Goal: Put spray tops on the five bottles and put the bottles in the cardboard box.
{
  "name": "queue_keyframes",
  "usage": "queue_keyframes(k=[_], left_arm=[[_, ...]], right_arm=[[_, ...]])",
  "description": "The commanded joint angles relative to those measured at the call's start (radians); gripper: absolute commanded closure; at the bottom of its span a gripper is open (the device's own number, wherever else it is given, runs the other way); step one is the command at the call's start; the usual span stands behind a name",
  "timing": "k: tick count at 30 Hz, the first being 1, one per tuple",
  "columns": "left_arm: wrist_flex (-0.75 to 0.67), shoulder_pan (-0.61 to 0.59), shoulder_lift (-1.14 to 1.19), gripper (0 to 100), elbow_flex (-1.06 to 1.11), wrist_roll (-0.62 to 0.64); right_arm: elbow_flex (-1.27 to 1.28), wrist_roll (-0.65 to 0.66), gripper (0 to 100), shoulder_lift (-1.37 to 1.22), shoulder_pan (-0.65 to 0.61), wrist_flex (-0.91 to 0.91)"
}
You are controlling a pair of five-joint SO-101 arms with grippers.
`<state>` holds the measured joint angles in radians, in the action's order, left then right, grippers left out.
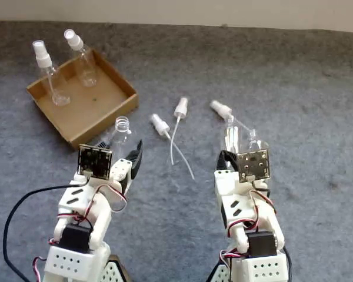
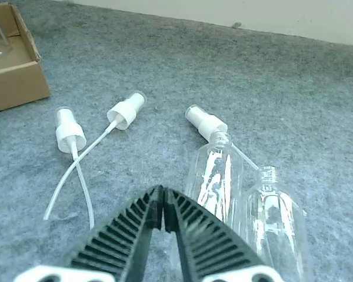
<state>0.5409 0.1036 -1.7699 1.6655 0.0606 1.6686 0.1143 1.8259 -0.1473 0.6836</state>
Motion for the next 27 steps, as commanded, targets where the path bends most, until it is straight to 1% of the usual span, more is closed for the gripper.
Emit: queue_keyframes(k=[1,5,14,16,20,25,27], left_arm=[[-0.026,-0.033,-0.064,95,-0.002,-0.011],[-0.028,-0.073,-0.050,95,-0.004,-0.011],[-0.028,-0.071,-0.050,95,0.005,-0.011],[-0.028,-0.070,-0.050,95,0.007,-0.008],[-0.031,-0.070,-0.050,95,0.028,-0.006],[-0.032,-0.068,-0.047,95,0.030,-0.005],[-0.034,-0.068,-0.047,95,0.030,-0.005]], right_arm=[[0.111,0.014,99.3,0.010,0.008,0.001],[0.111,0.014,99.3,0.010,0.008,-0.001],[0.107,0.011,98.8,0.012,0.016,-0.001],[0.104,0.011,98.8,0.012,0.045,-0.001],[0.099,0.009,98.8,0.012,0.145,0.002],[0.005,0.020,98.8,0.002,0.162,0.007],[-0.056,0.078,98.8,0.002,0.162,0.038]])
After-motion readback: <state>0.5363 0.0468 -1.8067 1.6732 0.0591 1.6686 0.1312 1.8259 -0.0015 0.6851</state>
